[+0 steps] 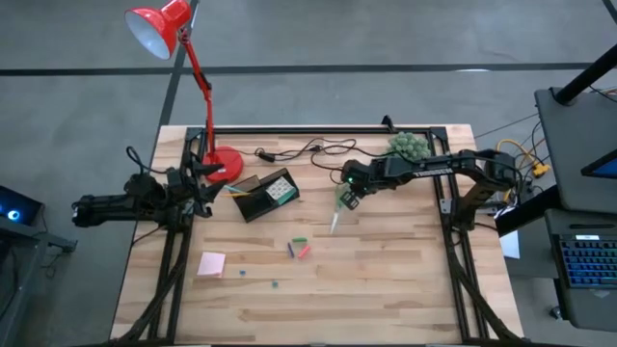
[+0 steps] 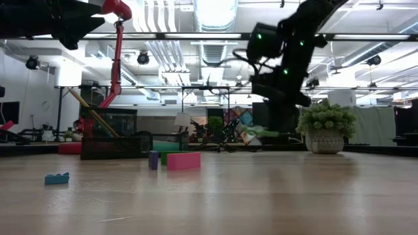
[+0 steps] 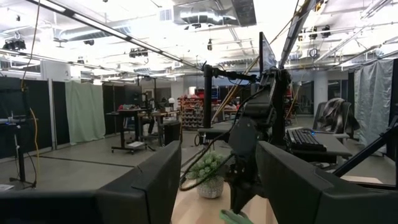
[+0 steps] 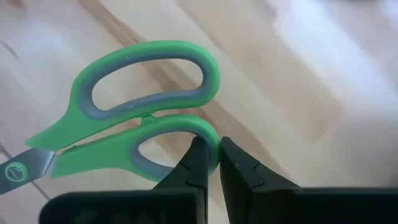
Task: Pick and place office supplies into organizer
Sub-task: Put the green scissor into the desk organizer
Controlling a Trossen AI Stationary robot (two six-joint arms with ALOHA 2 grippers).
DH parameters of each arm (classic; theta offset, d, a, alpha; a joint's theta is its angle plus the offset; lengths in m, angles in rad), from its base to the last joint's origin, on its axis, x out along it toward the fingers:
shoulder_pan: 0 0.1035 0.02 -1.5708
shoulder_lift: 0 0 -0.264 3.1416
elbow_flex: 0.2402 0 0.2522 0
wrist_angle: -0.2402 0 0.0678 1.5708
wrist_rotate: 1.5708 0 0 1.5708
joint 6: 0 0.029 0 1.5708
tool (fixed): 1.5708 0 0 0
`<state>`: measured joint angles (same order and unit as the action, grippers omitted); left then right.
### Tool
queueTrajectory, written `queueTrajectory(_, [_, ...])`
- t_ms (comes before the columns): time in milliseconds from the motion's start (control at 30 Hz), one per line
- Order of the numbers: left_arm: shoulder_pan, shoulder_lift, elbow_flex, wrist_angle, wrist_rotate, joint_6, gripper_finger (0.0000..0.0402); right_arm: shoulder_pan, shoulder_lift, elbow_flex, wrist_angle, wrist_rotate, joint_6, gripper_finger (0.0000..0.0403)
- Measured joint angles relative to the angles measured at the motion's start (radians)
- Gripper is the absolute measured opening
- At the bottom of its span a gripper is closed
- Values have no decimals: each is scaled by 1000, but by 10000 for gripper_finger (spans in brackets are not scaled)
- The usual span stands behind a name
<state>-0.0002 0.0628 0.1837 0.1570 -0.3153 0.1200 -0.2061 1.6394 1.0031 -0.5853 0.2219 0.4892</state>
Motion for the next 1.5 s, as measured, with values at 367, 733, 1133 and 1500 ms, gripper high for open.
queueTrajectory(367, [0,0,0,1,0,0,196,98,-1,144,222,288,-216,12])
queueTrajectory(733, [0,0,0,1,0,0,196,121,-2,95,799,399,-581,12])
queueTrajectory(1133, [0,0,0,2,0,0,196,120,-2,24,1165,286,-845,12])
queueTrajectory(1500, [0,0,0,13,0,0,196,109,2,23,1239,167,-1008,12])
